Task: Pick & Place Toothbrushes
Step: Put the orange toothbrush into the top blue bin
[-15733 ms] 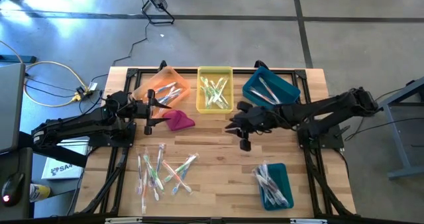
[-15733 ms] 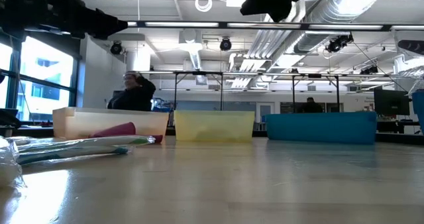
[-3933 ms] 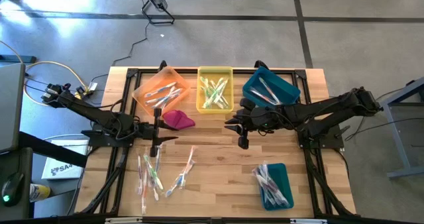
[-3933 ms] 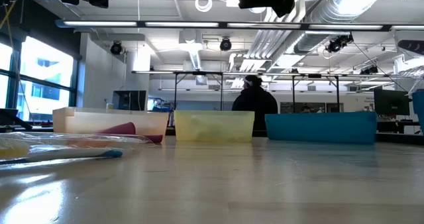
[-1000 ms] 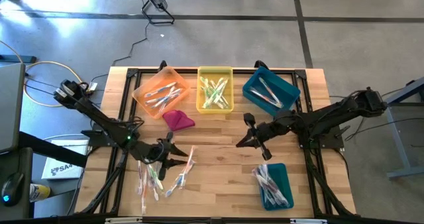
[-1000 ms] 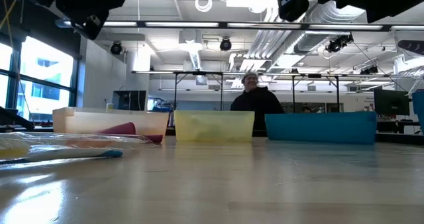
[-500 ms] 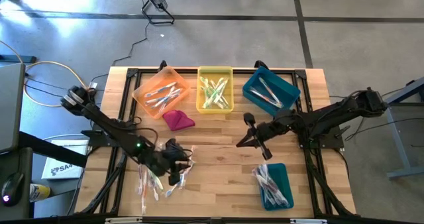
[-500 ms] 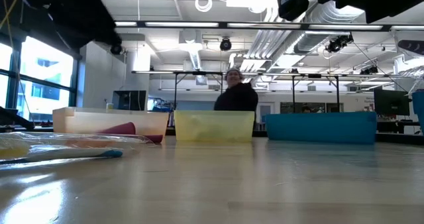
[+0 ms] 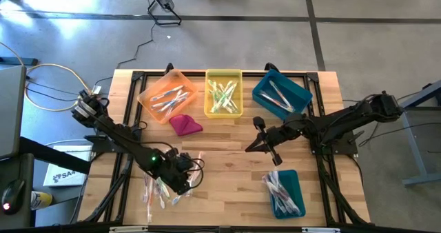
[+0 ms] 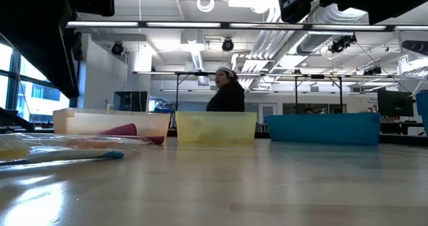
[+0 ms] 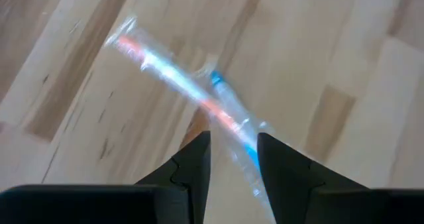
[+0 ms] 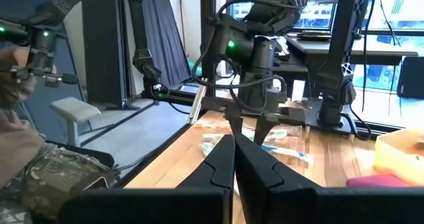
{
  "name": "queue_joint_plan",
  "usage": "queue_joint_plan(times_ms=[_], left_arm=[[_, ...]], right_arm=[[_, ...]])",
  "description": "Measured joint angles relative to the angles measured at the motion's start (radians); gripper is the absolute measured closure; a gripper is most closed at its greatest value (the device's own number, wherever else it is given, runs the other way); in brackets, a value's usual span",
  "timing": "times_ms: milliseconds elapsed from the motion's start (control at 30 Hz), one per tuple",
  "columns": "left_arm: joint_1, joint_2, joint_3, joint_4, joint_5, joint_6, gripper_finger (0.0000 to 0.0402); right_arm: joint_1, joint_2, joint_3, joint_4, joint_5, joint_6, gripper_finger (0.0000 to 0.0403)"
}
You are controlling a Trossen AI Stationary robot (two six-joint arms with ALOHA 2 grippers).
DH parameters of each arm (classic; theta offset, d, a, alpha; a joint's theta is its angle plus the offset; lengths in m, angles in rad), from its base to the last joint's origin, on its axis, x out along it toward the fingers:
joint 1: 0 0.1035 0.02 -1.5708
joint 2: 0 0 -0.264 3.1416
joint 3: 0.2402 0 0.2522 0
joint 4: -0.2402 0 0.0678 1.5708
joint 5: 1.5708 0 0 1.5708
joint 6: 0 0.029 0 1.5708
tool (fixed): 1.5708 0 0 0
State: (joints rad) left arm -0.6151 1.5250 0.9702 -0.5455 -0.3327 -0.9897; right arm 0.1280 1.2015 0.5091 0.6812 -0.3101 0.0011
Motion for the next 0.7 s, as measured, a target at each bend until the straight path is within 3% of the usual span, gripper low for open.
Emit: queue_joint_plan(times_ms=[533, 700], left_arm=[[0.091, 0.02, -0.001, -0.008, 0.009, -0.035, 0.0281], [0.132, 0.019, -0.001, -0.003, 0.008, 0.116, 0.0281]], right_arm=[[0.0, 0.0, 0.0, -0.04, 0.053, -0.006, 0.0398], [0.0, 0.0, 0.0, -0.041, 0.053, -0.01, 0.0398]])
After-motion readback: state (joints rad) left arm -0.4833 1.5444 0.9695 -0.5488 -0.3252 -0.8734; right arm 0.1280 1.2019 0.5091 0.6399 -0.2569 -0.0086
